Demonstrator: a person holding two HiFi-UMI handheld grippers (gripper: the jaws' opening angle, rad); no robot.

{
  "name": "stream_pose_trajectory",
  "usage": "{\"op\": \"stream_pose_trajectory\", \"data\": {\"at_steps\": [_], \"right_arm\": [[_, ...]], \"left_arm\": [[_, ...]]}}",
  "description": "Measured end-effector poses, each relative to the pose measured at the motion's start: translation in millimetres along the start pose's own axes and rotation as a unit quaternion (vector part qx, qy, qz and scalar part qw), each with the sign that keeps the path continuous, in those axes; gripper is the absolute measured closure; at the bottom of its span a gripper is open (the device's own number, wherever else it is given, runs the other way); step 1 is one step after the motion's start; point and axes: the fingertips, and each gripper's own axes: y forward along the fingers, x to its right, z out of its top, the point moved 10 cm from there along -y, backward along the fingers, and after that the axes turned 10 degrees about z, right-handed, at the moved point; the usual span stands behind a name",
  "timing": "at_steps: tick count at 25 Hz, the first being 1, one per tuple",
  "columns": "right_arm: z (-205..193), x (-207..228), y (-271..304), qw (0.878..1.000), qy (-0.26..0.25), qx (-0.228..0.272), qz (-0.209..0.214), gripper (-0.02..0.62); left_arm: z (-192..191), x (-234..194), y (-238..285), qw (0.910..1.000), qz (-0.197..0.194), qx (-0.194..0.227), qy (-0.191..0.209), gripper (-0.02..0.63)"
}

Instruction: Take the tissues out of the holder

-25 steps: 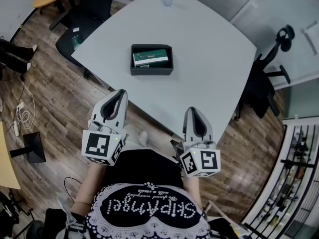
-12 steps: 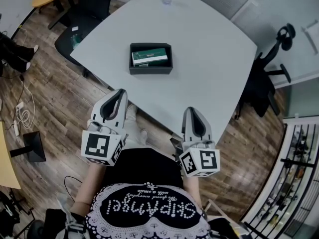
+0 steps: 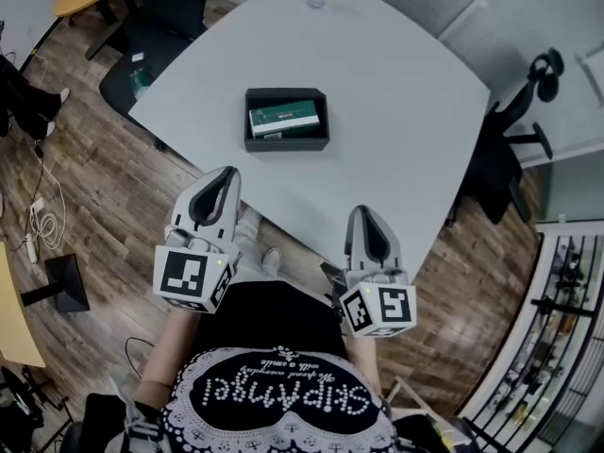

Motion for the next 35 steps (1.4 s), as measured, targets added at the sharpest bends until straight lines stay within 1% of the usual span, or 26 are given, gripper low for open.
{"op": "stream_pose_trajectory", "data": {"at_steps": [9,13,19,23,28,35], "right_arm": [[11.7,10.3,37.4,0.999,0.009,-0.005,-0.037,0.56],[17.7,18.2,59.2,0.998,0.01,-0.012,-0.056,0.56],[29.1,18.5,96.9,0.998,0.006,-0.014,-0.068,0.56],[34.6,15.0,117.9,0.997,0.004,-0.016,-0.071,0.56],[35.5,11.7,133.0,0.996,0.004,-0.022,-0.086,0.56],[38.5,4.8,147.6,0.993,0.004,-0.015,-0.114,0.56]], "left_arm": [[10.5,-20.6,57.2,0.9992,-0.039,-0.012,0.004,0.569],[13.6,-32.2,87.6,0.9985,-0.051,-0.018,-0.004,0.569],[18.4,-54.1,124.6,0.9975,-0.068,-0.019,-0.009,0.569],[21.8,-71.6,143.7,0.9973,-0.07,-0.018,-0.014,0.569],[20.6,-88.2,161.6,0.9964,-0.08,-0.022,-0.016,0.569],[22.4,-97.5,184.1,0.993,-0.115,-0.021,-0.015,0.569]]}}
